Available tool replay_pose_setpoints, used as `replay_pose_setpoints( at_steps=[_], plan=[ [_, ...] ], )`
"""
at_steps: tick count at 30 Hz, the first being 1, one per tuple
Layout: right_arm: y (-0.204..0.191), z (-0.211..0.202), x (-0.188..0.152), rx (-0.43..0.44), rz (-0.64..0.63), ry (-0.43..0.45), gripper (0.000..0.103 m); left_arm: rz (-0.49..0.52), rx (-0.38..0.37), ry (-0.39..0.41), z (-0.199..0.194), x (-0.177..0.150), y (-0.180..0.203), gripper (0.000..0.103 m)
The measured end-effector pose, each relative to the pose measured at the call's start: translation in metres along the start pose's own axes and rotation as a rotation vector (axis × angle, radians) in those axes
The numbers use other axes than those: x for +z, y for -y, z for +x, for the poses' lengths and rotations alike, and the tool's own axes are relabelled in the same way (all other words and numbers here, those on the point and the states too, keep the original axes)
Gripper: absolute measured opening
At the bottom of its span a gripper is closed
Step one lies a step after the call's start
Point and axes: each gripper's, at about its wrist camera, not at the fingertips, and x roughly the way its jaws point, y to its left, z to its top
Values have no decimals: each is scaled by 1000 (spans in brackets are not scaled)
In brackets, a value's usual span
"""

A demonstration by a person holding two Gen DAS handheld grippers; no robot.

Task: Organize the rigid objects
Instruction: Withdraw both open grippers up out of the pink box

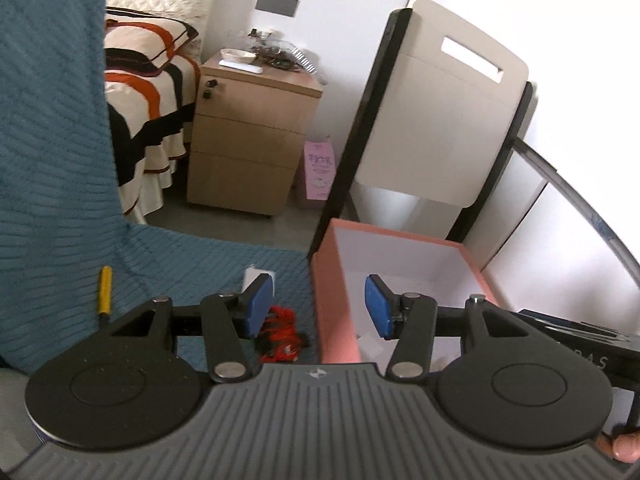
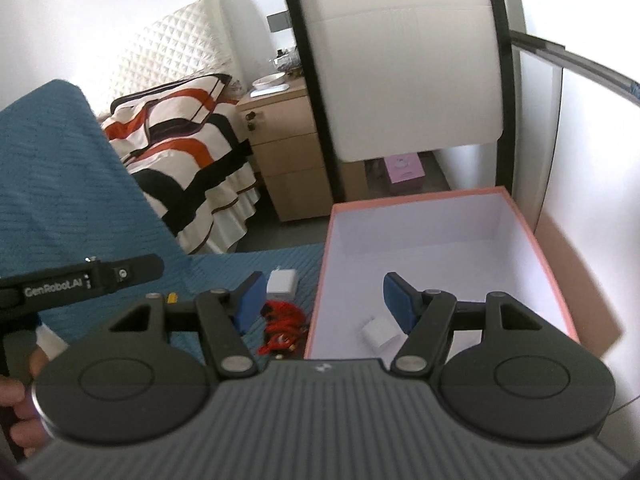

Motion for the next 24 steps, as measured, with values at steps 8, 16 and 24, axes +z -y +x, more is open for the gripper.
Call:
replay_pose_setpoints(
  at_steps=[8,16,24],
  plan=[
    [-34,-5,-33,4,-19,-25,67,-5,10,-14,-15,-24,-29,57],
    [-58,-14,-63,7,-19,-33,67,-9,19,-36,-26,-49,-55,57],
    [-78,-9,-97,-5,-27,-62,67,-39,13,-74,-25,-78,-80,57]
  ],
)
